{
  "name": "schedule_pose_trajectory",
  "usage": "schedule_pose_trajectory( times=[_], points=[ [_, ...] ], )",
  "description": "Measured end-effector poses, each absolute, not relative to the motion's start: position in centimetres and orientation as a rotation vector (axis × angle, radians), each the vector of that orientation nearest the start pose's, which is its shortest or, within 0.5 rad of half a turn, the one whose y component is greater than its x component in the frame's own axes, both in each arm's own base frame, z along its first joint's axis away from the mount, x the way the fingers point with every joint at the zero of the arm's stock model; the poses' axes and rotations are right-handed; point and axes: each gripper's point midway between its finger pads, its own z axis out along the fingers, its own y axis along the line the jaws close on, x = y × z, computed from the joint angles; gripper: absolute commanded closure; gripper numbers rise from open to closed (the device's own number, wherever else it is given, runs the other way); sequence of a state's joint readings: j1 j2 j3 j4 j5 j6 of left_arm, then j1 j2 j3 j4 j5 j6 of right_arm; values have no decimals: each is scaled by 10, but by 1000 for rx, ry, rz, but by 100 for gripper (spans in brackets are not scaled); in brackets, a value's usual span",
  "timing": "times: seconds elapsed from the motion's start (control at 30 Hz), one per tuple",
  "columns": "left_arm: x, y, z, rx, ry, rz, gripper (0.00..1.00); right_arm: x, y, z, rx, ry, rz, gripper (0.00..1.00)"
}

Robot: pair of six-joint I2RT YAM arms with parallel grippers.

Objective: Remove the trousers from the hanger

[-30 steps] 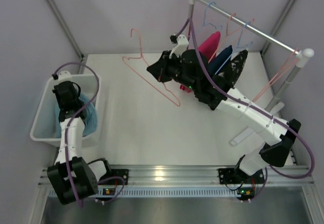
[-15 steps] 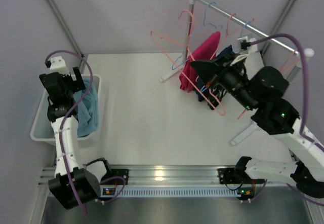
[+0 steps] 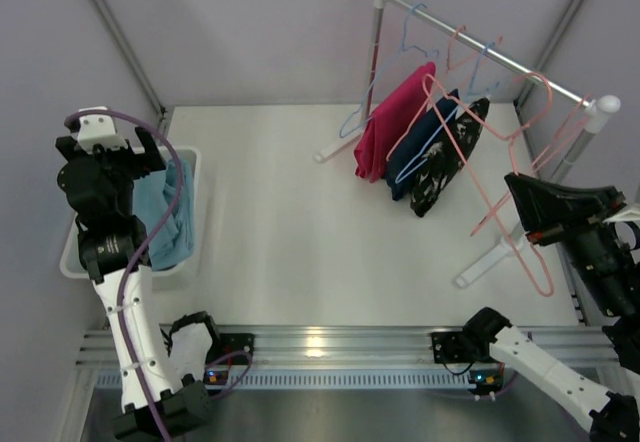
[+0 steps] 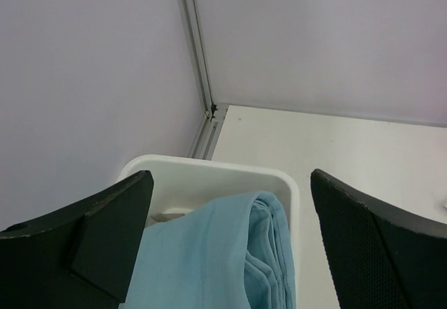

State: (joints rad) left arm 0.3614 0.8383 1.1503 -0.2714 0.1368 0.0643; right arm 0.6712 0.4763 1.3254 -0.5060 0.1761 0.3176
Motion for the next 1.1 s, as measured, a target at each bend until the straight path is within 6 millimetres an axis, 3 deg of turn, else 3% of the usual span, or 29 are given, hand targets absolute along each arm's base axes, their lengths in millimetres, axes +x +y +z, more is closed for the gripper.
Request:
schedule_pose_trajectory(
  times=[0.27,0.43,0.57,0.83,1.1],
  points=[
    [306,90,396,-133,1591,197,1,110,27,456,188,1368,618,100],
    [306,89,400,-143,1582,185,1,117,23,441,311,1447,605,100],
    [306,88,401,-147,1577,181,1,138,26,438,396,1526,570,100],
    [294,85,414,-141,1531,194,1,199,37,427,490,1685,407,100],
    [288,83,411,-145,1514,197,1,221,26,444,552,1661,288,100]
  ],
)
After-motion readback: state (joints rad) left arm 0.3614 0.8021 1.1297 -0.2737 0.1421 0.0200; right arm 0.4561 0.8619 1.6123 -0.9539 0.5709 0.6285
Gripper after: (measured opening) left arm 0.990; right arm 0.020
